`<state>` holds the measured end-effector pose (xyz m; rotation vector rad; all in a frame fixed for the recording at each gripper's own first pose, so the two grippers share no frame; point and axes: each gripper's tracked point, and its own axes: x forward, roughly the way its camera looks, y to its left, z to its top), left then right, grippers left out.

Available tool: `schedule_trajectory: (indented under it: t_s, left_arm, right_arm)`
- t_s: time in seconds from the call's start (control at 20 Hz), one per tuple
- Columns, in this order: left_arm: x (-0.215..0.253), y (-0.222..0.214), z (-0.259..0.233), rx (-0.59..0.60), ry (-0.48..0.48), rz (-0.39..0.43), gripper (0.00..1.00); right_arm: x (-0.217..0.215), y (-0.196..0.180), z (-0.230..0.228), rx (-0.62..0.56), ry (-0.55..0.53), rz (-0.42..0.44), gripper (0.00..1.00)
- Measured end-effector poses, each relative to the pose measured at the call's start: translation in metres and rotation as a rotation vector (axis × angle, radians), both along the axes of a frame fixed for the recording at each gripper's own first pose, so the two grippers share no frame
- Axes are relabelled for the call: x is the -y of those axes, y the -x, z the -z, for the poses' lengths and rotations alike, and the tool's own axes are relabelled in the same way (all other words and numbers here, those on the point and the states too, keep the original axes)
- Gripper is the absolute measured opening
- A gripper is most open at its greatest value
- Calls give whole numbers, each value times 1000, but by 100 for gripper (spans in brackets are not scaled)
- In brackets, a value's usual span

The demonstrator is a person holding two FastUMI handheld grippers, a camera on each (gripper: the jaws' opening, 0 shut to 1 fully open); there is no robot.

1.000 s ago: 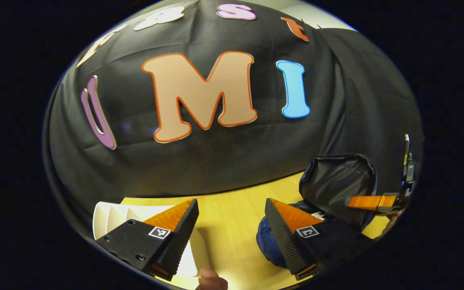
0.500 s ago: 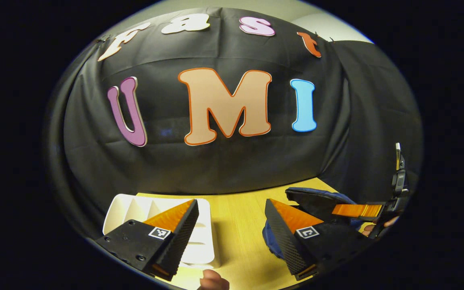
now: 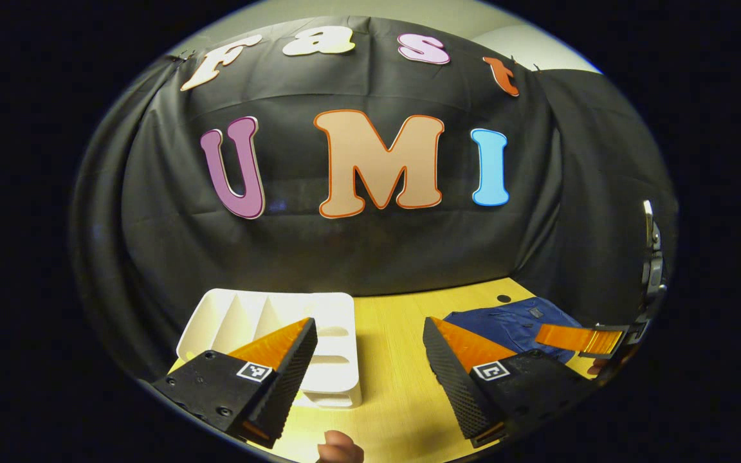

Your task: Open the schoolbag, grab two books from the bookshelf and put them into the schoolbag.

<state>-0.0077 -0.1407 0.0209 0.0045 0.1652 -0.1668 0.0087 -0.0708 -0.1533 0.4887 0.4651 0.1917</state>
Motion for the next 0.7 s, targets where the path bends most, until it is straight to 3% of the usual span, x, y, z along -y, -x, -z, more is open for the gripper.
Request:
schedule_trajectory:
  t_s: [0.4, 0.7]
  left_arm:
    - [-4, 26, -30, 122, -9, -38, 96]
    - [-17, 43, -31, 125, 32, -75, 96]
  right_arm:
    - [-10, 21, -72, 231, 115, -15, 100]
    - [-15, 36, -113, 355, 182, -8, 100]
